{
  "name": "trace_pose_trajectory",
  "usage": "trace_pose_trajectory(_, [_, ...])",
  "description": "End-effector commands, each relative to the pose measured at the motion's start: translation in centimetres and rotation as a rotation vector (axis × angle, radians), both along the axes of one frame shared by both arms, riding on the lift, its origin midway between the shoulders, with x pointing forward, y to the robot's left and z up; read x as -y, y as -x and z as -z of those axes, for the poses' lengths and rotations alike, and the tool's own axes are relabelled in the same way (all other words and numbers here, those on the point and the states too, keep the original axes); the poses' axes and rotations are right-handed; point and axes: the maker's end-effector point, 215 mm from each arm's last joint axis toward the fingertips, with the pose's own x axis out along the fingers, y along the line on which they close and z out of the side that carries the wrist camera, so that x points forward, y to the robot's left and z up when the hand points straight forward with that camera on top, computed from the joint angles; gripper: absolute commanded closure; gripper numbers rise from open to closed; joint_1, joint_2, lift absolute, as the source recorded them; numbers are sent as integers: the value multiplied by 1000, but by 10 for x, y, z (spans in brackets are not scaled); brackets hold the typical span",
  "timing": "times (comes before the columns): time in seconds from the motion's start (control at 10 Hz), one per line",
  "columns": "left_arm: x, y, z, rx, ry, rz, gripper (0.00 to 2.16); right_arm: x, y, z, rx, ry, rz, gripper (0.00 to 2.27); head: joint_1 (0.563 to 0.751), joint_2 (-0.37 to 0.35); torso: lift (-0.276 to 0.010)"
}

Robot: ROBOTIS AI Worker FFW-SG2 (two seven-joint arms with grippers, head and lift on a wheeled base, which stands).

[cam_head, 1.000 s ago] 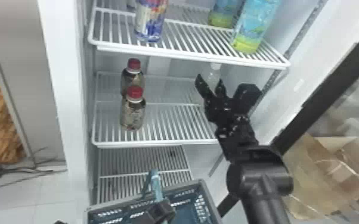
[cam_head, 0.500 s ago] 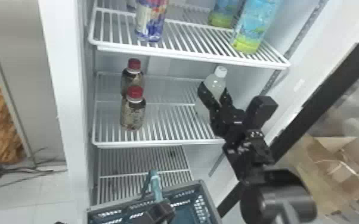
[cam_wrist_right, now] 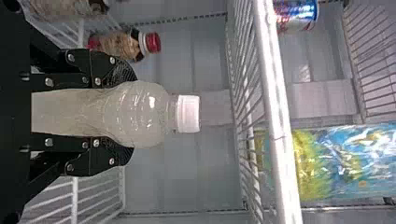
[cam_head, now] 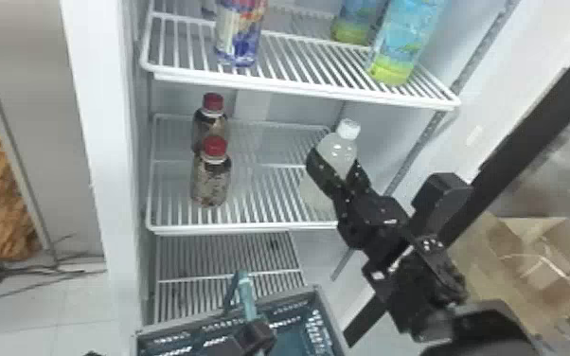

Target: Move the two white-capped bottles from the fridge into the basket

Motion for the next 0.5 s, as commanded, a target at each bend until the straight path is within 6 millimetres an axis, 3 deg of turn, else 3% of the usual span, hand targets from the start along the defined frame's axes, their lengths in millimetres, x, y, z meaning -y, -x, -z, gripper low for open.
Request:
trace_pose_trajectory(0.0, [0,1,0,0,1,3,1119,-12,24,-4,-32,-20,-35,875,695,-350,-260])
trace_pose_trajectory(0.2, [0,1,0,-2,0,1,1119,-29,54,-6,-73,-34,-76,875,695,-350,-260])
trace_pose_trajectory(0.4, [-1,0,1,-2,-2,-1,1119,-24,75,5,-127,-40,-63,875,695,-350,-260])
